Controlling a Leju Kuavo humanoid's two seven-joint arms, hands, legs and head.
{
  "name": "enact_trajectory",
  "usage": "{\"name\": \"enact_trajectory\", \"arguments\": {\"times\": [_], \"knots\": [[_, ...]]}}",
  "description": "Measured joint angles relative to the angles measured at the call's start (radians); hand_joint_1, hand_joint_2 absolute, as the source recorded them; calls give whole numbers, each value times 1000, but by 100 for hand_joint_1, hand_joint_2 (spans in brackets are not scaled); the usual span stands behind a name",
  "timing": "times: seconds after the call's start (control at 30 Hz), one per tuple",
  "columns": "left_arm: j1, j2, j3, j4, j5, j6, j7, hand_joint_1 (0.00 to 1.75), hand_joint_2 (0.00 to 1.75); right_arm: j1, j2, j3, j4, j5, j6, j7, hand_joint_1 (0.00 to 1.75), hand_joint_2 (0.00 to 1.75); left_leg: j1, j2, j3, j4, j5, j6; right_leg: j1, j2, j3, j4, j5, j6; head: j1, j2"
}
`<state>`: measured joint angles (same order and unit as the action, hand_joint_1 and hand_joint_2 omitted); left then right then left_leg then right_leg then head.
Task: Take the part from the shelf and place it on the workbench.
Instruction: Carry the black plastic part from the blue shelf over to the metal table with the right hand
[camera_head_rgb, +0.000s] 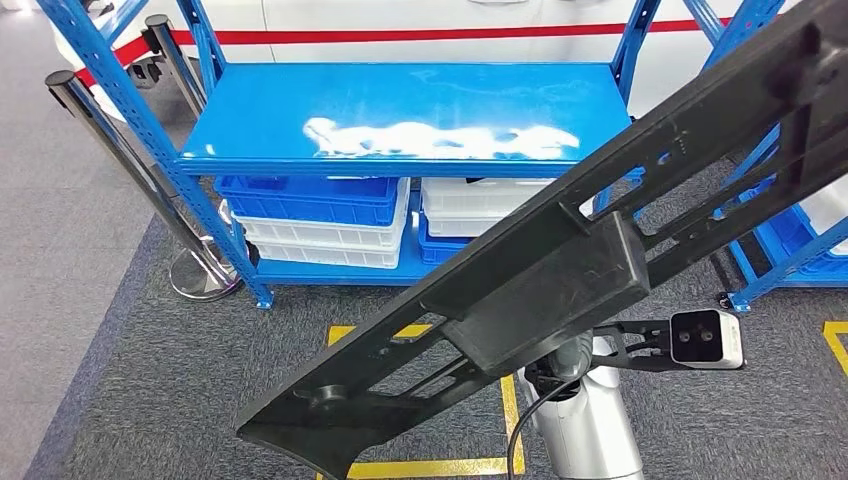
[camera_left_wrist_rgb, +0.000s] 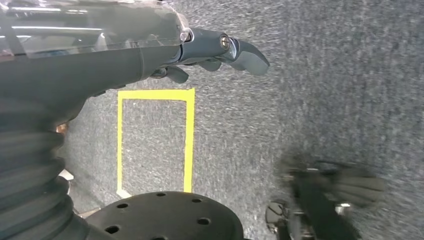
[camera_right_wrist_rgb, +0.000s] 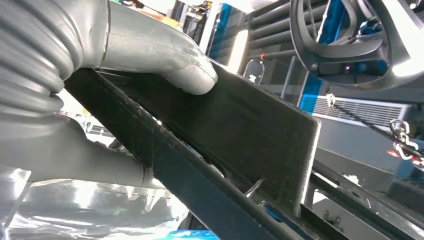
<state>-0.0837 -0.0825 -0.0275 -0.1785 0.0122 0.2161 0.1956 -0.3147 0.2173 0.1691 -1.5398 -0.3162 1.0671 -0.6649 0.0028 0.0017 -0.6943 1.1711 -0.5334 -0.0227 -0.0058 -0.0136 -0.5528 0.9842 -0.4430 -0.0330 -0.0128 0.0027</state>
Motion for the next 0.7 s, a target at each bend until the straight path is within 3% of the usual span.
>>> {"name": "enact_trajectory", "arguments": {"times": [0.03,0.07,0.13,0.17,0.2,0.27,0.3,0.37,0.4,0.47,0.53,0.57,0.6,0.63,0.7], "knots": [[-1,1,0,0,-1,0,0,0,175,3,0,0,-2,0,-1,0,175,175,2,0,-6,63,-30,-4,0,-1,-17,2,12,0,0,0],[-2,1,0,0,-1,0,1,0,175,6,0,-1,-3,0,-1,1,175,175,4,0,-3,108,-33,-8,0,-2,-36,6,25,2,0,0],[-3,3,0,0,-2,1,1,0,175,12,0,-2,-4,-1,-3,2,175,175,9,0,39,115,22,-15,-2,-2,-76,16,46,7,0,0],[-3,4,0,0,-3,2,-1,0,175,14,0,-3,-6,-2,-4,2,175,175,13,0,79,74,49,-17,-3,-1,-95,23,55,11,0,0],[-2,5,0,0,-4,3,-3,0,175,15,0,-4,-9,-2,-4,2,175,175,14,0,134,4,49,-18,-2,0,-112,33,62,16,-1,0],[2,6,-1,0,-8,5,-5,0,175,17,1,-6,-16,-4,-4,2,175,175,12,-1,220,-126,5,-8,0,1,-132,48,77,28,0,0],[4,7,-1,0,-11,6,-5,0,175,18,1,-7,-19,-5,-5,3,175,175,9,-2,240,-164,-16,0,1,0,-136,50,85,35,0,0],[6,6,-2,0,-15,7,-2,0,175,21,2,-7,-22,-7,-7,4,175,175,8,-1,235,-172,-9,18,-2,-1,-138,49,97,49,0,0],[7,6,-2,0,-15,8,-1,0,175,23,2,-8,-23,-7,-9,5,175,175,8,1,228,-172,0,27,-4,1,-144,61,85,55,1,0],[7,6,-2,0,-16,9,0,0,175,27,2,-8,-26,-9,-10,6,175,175,9,6,212,-173,19,40,-8,5,-178,145,17,64,2,0],[8,7,-2,0,-16,9,0,0,175,32,2,-9,-27,-11,-10,6,175,175,7,8,191,-171,36,43,-8,7,-222,279,-63,70,4,0],[8,7,-3,0,-16,9,0,0,175,35,1,-9,-27,-11,-11,6,175,175,6,8,182,-170,43,44,-8,8,-230,322,-82,71,4,0],[9,7,-3,0,-16,9,0,0,175,38,1,-10,-27,-12,-11,6,175,175,6,8,172,-168,49,43,-8,8,-217,327,-82,70,4,0],[8,7,-3,0,-16,9,0,0,175,40,1,-10,-27,-12,-11,6,175,175,5,8,166,-167,53,42,-8,8,-183,291,-66,67,4,0],[8,7,-3,0,-16,9,0,0,175,40,2,-10,-29,-12,-11,6,175,175,4,7,159,-164,58,38,-5,9,-83,150,-26,56,4,0]]}}
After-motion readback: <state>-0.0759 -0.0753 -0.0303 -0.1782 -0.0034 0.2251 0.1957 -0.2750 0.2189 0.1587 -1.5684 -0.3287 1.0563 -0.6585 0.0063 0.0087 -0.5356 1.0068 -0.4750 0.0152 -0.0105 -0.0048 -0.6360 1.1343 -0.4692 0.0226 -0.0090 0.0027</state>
